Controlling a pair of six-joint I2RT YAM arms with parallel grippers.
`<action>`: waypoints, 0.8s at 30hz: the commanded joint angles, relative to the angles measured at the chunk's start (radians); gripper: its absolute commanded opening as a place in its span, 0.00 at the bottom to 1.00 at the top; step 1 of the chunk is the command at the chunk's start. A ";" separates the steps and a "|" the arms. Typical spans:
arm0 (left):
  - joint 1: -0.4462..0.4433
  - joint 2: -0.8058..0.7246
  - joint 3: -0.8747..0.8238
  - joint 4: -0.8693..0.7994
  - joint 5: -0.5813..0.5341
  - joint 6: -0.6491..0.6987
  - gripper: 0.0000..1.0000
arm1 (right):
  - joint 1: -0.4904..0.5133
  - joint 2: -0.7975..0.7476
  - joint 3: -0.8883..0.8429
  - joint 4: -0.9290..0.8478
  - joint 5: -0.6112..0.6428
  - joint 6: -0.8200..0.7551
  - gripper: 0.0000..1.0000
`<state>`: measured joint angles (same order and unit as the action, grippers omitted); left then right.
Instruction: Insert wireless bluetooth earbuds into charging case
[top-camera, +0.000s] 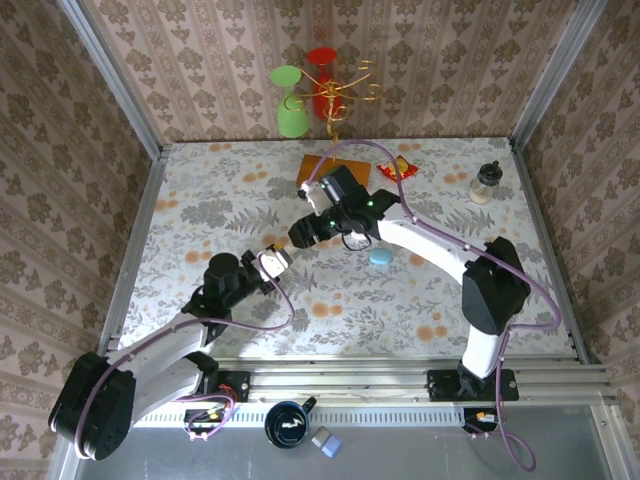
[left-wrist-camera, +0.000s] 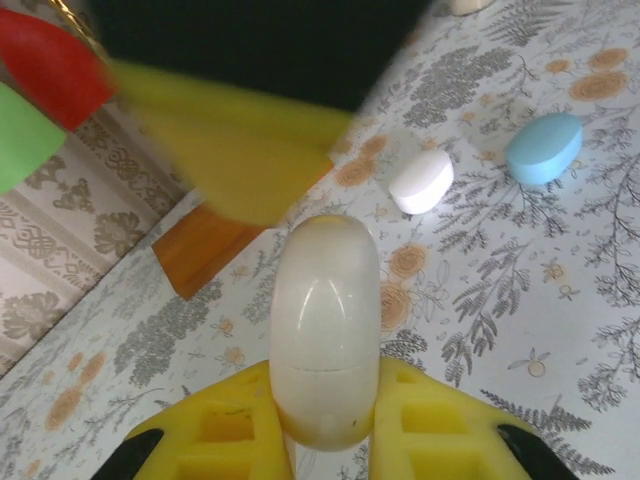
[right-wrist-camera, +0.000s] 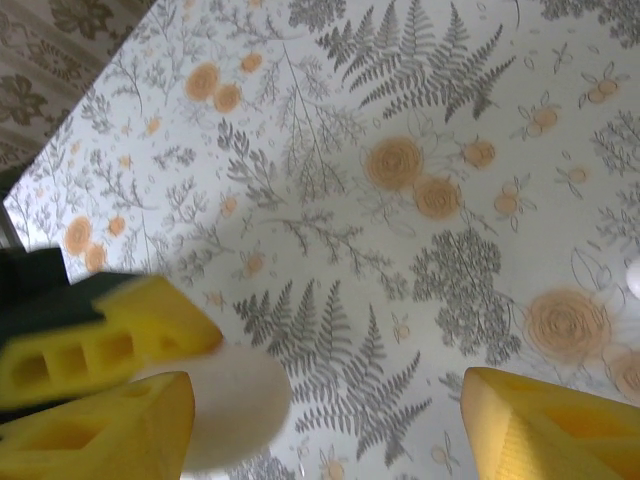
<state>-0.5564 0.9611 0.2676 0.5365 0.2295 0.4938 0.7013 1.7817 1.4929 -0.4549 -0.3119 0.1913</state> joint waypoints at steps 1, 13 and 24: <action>0.000 -0.031 0.009 0.035 0.003 -0.008 0.00 | -0.003 -0.081 -0.063 -0.021 0.048 -0.053 0.73; -0.007 -0.074 0.045 -0.127 0.124 0.029 0.00 | 0.003 -0.383 -0.437 0.253 -0.064 -0.758 0.72; -0.031 -0.067 0.066 -0.144 0.188 0.027 0.00 | 0.055 -0.288 -0.324 0.161 -0.092 -1.070 0.68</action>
<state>-0.5770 0.8967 0.2989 0.3916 0.3828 0.4988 0.7376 1.4544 1.1126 -0.2771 -0.3668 -0.7650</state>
